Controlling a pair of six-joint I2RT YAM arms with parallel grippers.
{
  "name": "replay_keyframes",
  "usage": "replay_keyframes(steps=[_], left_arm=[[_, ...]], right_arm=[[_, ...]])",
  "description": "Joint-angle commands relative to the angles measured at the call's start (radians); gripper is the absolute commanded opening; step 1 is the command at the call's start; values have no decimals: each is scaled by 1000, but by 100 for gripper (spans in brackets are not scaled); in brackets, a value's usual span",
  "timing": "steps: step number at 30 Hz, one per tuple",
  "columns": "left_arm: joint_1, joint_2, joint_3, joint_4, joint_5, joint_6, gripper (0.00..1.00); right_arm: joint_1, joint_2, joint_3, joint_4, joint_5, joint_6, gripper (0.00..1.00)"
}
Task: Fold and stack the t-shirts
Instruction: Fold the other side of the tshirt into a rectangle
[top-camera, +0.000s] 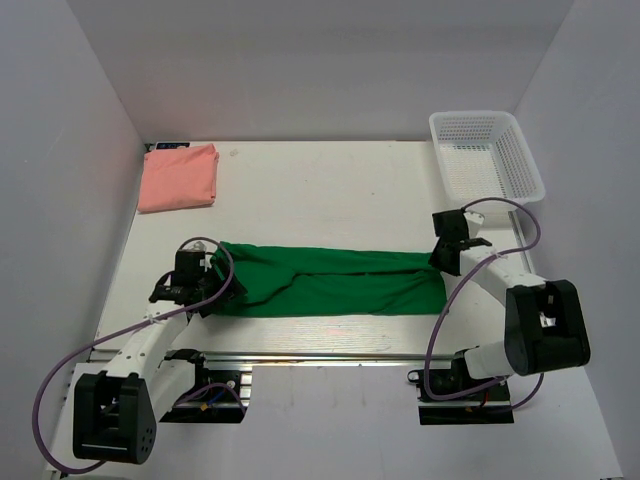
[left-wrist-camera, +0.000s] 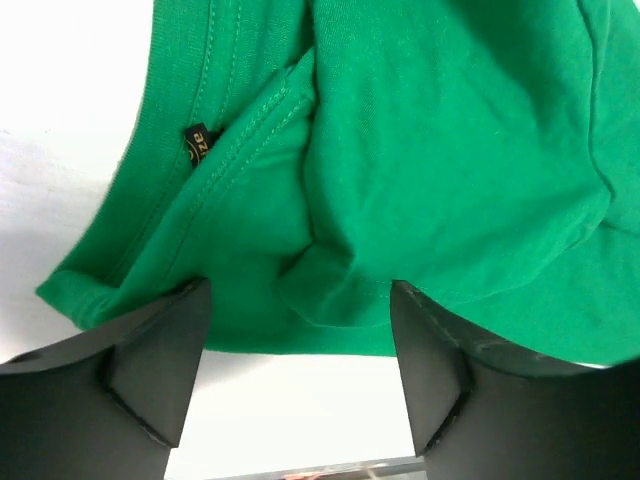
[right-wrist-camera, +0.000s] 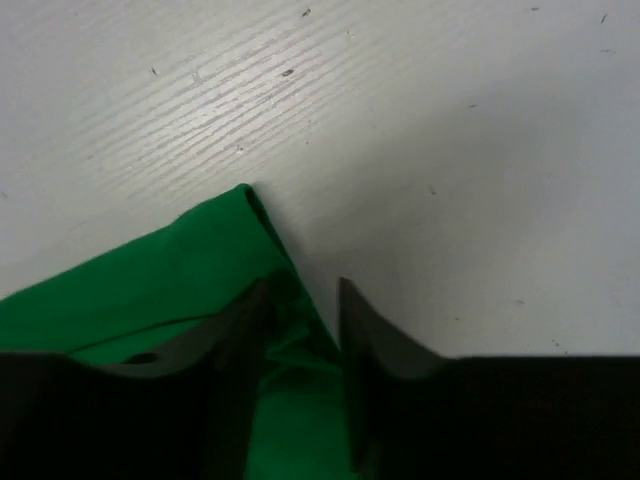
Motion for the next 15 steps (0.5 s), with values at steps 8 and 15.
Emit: replay_keyframes(steps=[8,15], left_arm=[[-3,-74,105,-36,-11,0,99],[-3,-24,234,-8,7,41,99]], right_arm=[[0,-164,3,-21,120,62,90],[20,-194,61,21,-271,-162,90]])
